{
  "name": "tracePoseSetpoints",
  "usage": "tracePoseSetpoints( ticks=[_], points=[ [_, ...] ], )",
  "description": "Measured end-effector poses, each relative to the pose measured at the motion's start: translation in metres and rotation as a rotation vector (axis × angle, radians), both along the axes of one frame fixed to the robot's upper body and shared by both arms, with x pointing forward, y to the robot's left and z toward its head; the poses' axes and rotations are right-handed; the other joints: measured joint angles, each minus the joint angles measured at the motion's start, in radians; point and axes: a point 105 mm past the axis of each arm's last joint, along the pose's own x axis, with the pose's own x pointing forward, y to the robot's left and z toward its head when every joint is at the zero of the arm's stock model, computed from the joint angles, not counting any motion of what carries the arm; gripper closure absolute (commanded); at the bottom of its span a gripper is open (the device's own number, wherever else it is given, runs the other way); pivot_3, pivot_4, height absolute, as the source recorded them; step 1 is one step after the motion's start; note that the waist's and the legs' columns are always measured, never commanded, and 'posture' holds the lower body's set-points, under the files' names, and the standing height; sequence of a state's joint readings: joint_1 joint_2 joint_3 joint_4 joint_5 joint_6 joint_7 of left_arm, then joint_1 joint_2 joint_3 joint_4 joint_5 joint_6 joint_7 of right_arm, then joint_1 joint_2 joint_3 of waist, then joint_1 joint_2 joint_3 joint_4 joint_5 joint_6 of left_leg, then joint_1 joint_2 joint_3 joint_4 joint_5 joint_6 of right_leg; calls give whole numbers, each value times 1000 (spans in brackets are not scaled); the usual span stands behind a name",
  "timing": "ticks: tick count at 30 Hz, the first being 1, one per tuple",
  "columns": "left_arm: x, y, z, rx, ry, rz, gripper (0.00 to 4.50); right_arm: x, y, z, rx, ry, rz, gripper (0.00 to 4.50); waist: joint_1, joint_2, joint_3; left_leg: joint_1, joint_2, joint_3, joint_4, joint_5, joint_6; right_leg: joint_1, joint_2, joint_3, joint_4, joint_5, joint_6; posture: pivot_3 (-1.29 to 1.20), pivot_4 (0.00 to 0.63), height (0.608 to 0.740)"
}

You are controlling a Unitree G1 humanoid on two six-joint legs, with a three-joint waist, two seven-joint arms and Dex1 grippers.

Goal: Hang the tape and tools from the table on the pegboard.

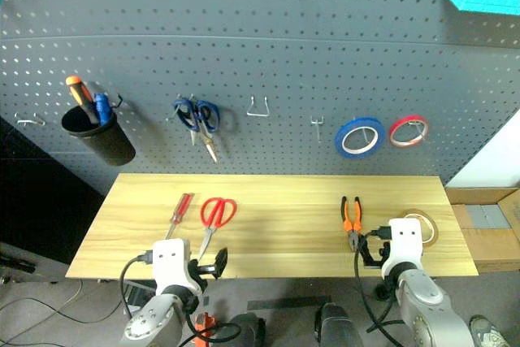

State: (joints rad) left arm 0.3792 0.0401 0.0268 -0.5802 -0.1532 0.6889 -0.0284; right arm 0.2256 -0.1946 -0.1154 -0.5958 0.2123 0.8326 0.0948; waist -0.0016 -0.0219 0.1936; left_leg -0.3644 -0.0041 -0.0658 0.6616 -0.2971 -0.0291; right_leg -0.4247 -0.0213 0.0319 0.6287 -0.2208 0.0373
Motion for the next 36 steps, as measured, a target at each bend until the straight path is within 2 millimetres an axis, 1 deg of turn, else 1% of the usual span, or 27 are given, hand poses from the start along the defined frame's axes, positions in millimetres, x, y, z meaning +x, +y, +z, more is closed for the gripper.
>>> tracePoseSetpoints(
  ticks=[11,16,20,27,31,36],
  points=[
    [0,2,0,11,-1,16,14,-1,0,1,3,-5,4,0,0,0,0,0,0,1,0,0,0,0,0,0,0,0,0,60,163,740],
    [-1,2,0,11,-1,16,14,-5,-4,-12,12,17,3,0,0,0,0,0,0,3,0,0,0,0,0,0,0,0,0,60,160,740],
    [-1,3,0,14,-6,18,14,-5,-5,-14,10,5,2,0,0,0,0,0,0,3,0,0,0,0,0,0,0,0,0,56,159,740],
    [-5,20,3,90,-19,100,14,-4,-6,-12,9,-19,-3,0,0,0,-1,0,0,3,0,0,0,0,0,0,0,0,0,58,159,740],
    [-6,22,3,93,-17,104,14,-1,-6,-9,8,-35,2,0,0,0,-1,0,0,3,1,0,0,0,0,0,0,0,0,64,163,740],
    [-3,26,6,95,-30,108,14,-1,-14,-10,-1,-29,-8,0,0,0,-1,0,0,4,1,0,0,0,0,0,0,0,0,63,165,740]
  ],
)
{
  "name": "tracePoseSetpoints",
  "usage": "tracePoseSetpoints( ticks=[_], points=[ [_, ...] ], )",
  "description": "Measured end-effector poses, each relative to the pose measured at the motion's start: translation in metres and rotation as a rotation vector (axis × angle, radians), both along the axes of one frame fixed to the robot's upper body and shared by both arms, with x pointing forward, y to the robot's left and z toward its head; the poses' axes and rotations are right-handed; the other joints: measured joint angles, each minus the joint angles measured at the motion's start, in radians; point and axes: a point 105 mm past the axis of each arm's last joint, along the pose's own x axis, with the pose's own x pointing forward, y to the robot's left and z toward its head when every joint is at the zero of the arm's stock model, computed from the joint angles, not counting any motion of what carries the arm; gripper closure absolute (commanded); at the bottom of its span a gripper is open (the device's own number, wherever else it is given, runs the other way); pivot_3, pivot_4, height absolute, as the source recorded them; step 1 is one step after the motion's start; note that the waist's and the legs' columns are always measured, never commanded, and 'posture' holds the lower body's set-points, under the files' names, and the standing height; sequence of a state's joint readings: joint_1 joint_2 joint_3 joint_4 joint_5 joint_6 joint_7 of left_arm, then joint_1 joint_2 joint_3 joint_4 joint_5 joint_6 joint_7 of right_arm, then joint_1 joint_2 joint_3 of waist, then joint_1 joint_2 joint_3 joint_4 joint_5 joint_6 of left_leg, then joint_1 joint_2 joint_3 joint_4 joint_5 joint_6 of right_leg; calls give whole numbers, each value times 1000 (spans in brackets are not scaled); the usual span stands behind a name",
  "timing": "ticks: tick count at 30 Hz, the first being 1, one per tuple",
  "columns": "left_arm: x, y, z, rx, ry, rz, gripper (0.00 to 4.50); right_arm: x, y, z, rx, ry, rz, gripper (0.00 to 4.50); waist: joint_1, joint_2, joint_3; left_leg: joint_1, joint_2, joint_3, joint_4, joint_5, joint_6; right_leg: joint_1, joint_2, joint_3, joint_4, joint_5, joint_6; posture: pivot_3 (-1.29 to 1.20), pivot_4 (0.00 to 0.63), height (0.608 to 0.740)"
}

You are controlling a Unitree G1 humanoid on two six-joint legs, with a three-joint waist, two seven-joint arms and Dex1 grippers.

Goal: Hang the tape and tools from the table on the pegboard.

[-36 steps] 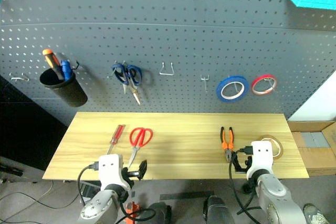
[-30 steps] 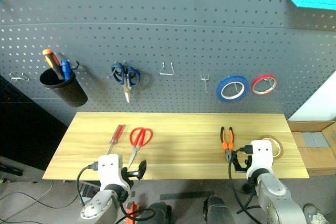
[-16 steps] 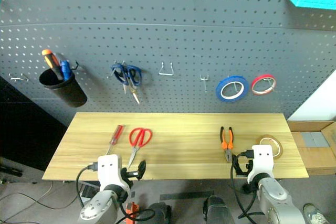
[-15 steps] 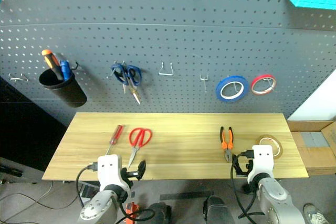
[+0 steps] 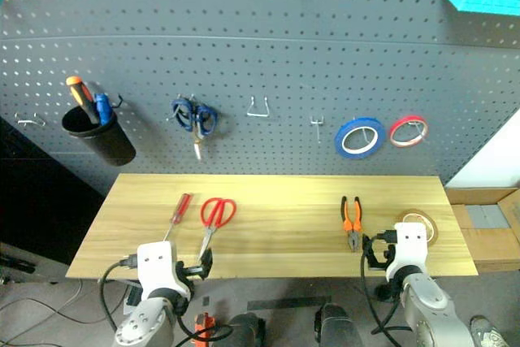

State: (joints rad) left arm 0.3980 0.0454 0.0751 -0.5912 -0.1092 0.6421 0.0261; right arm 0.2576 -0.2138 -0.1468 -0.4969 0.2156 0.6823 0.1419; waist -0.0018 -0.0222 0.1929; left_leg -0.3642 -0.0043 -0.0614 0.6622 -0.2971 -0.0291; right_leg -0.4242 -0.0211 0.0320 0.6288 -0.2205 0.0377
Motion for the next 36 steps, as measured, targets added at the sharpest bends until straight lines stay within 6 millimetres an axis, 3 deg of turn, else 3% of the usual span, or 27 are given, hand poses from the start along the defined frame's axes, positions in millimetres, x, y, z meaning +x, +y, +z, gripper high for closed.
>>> tracePoseSetpoints(
  ticks=[10,13,18,20,25,33,36],
  points=[
    [2,4,3,25,-4,-41,14,1,0,2,-6,0,3,0,-1,0,0,0,0,1,0,0,0,0,0,1,0,0,0,40,177,740],
    [14,7,14,43,-44,-114,14,5,-7,7,-41,-3,22,0,0,0,0,1,0,1,1,0,0,0,0,1,1,0,0,19,183,740],
    [53,1,29,37,-76,-397,14,23,-43,16,-138,26,45,0,-3,0,0,2,-3,3,1,0,0,1,2,1,1,0,0,-14,192,740],
    [69,-14,36,14,-97,-504,14,28,-48,14,-140,44,56,0,-4,0,1,2,-3,3,1,0,0,1,2,1,1,1,0,-22,197,740],
    [102,-90,66,-22,-211,-891,14,47,-58,10,-131,78,94,0,-12,0,3,2,-3,6,1,-1,2,2,2,5,1,6,6,-53,221,740],
    [98,-186,63,-58,-221,-1381,14,68,-68,8,-99,113,134,0,-37,0,29,1,-3,9,2,-2,5,1,2,8,0,8,2,-95,268,740],
    [101,-210,63,-35,-248,-1475,14,76,-63,6,-78,127,168,0,-44,0,42,1,-4,9,2,-2,5,1,2,8,0,8,3,-103,286,740]
  ],
)
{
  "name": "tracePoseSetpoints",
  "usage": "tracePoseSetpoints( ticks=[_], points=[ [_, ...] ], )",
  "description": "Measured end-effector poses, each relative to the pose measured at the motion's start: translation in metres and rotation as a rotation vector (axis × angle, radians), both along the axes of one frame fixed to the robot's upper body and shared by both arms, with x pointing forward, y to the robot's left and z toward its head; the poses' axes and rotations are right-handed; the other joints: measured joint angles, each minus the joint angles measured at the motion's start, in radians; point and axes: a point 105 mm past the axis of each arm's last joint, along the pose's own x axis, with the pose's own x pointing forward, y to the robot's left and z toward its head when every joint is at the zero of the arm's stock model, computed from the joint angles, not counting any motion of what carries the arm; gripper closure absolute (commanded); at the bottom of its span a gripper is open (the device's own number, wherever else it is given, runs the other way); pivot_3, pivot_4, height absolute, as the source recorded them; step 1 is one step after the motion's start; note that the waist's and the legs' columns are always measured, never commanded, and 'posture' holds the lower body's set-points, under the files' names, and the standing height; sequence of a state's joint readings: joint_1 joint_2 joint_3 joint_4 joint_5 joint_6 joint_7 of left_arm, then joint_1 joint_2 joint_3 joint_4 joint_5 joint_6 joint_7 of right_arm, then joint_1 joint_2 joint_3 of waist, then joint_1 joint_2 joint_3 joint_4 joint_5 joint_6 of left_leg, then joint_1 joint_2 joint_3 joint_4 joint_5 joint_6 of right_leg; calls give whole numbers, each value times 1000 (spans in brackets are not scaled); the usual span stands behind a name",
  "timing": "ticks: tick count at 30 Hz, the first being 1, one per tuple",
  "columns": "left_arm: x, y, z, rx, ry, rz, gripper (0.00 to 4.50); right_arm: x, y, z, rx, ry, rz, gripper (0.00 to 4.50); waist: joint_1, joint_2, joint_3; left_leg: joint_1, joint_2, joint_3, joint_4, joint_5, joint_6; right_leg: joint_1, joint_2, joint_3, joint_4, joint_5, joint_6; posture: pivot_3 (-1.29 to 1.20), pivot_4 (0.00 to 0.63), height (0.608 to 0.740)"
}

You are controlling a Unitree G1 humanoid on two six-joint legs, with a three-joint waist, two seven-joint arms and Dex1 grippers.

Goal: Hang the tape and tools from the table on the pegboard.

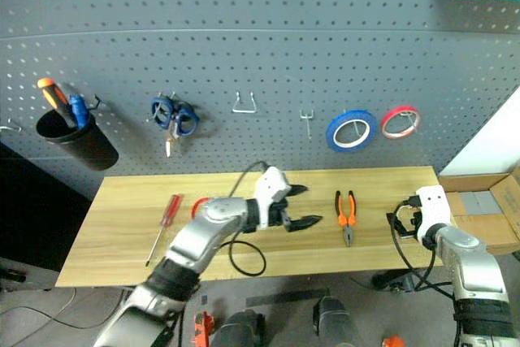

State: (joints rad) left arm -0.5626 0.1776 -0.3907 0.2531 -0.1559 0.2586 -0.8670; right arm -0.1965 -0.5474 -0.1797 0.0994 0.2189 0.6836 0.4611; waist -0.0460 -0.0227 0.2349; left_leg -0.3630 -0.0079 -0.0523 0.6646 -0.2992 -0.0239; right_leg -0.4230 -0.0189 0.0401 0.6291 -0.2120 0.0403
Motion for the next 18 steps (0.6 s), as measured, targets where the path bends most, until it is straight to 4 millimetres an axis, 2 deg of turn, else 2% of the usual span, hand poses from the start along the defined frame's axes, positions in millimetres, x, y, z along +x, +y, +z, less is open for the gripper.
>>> tracePoseSetpoints(
  ticks=[3,8,18],
  points=[
    [4,-13,1,-2,-29,-40,14,5,4,-4,18,16,25,0,-13,0,14,-1,0,0,-1,-1,1,-1,0,1,0,0,0,-100,295,740],
    [12,-21,-3,23,-55,-72,14,15,5,-9,25,30,51,0,-19,-1,36,-1,1,1,0,-1,2,-1,-1,1,0,1,1,-94,322,740],
    [9,-34,-13,45,-59,-134,14,28,-5,-22,44,79,38,0,-15,-2,75,-2,2,0,1,-2,3,-2,-4,2,1,2,3,-72,352,740]
  ],
)
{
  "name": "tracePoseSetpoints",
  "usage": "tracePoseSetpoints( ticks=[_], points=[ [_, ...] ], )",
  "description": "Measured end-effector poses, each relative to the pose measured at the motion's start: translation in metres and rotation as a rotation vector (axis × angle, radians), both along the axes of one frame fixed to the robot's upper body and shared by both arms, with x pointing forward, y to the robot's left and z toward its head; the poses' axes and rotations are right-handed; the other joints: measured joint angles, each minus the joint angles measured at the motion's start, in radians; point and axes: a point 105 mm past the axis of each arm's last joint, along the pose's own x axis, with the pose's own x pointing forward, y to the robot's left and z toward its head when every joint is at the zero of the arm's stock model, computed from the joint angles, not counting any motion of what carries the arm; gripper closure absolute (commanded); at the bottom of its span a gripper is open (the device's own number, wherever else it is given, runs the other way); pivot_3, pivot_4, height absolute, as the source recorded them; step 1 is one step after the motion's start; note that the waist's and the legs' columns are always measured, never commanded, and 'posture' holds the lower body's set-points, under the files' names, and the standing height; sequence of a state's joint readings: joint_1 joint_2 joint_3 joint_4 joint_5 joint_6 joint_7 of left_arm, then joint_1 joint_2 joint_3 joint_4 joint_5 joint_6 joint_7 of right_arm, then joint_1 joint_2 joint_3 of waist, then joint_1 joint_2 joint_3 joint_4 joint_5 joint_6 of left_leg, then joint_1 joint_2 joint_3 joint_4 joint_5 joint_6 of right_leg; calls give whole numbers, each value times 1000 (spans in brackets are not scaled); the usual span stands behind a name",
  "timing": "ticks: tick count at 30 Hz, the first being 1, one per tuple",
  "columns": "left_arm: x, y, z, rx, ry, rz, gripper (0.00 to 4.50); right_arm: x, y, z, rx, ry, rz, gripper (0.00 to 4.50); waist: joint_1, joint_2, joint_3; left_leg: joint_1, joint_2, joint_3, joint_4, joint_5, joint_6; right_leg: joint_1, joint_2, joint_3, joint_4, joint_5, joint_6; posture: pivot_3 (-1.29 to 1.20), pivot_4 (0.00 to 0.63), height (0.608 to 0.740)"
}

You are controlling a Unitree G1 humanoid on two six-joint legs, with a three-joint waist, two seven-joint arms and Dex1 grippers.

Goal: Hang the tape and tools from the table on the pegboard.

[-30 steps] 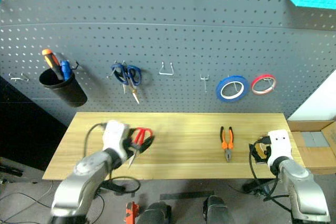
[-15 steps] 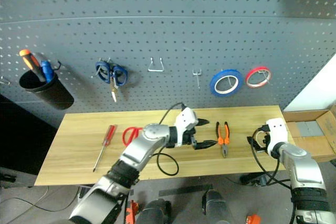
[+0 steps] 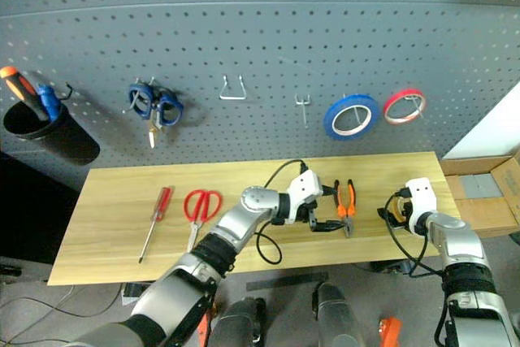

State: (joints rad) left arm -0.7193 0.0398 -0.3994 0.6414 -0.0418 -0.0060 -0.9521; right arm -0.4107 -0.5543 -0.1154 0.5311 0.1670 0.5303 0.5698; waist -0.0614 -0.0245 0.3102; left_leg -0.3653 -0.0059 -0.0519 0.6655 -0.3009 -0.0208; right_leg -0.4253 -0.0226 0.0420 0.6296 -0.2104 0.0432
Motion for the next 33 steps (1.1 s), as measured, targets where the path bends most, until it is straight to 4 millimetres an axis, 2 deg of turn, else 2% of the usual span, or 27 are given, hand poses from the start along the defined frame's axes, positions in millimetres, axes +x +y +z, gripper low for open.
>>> tracePoseSetpoints(
  ticks=[6,7,9,20,21,27,31,33],
  points=[
    [2,-7,8,-11,-25,-17,14,8,-5,1,18,5,-26,0,-1,-2,4,0,0,1,0,0,0,0,0,1,0,1,1,-68,352,740],
    [3,-7,7,-9,-23,-15,0,9,-6,1,21,6,-29,297,-1,-2,5,0,0,0,0,0,0,0,0,1,0,1,1,-68,352,740],
    [3,-6,7,-9,-22,-16,0,9,-8,1,22,7,-32,561,0,-2,5,0,0,0,0,0,0,0,0,1,0,1,2,-65,348,740],
    [1,-5,7,-7,-10,-38,0,9,-12,-2,34,19,-42,4240,0,-2,5,0,0,1,0,0,0,0,0,1,0,1,2,-71,333,740],
    [2,-5,8,-7,-11,-38,0,9,-12,-2,34,18,-41,4359,-1,-2,5,0,0,1,0,0,0,0,0,1,0,1,2,-72,328,740],
    [3,-6,10,-19,-11,-35,0,9,-13,-2,27,13,-46,4360,0,-2,4,0,0,1,1,0,0,0,-1,1,0,2,3,-78,293,740],
    [-1,-5,13,-54,-38,-34,0,1,-11,-1,-20,-19,-31,4360,3,2,2,-1,0,1,0,0,0,-1,-1,1,-1,2,3,-86,261,740],
    [-5,2,17,-91,-51,-11,0,-7,-6,3,-63,-50,-1,4360,4,4,1,-3,0,0,-1,0,-1,-4,-2,1,0,2,3,-93,239,740]
  ],
)
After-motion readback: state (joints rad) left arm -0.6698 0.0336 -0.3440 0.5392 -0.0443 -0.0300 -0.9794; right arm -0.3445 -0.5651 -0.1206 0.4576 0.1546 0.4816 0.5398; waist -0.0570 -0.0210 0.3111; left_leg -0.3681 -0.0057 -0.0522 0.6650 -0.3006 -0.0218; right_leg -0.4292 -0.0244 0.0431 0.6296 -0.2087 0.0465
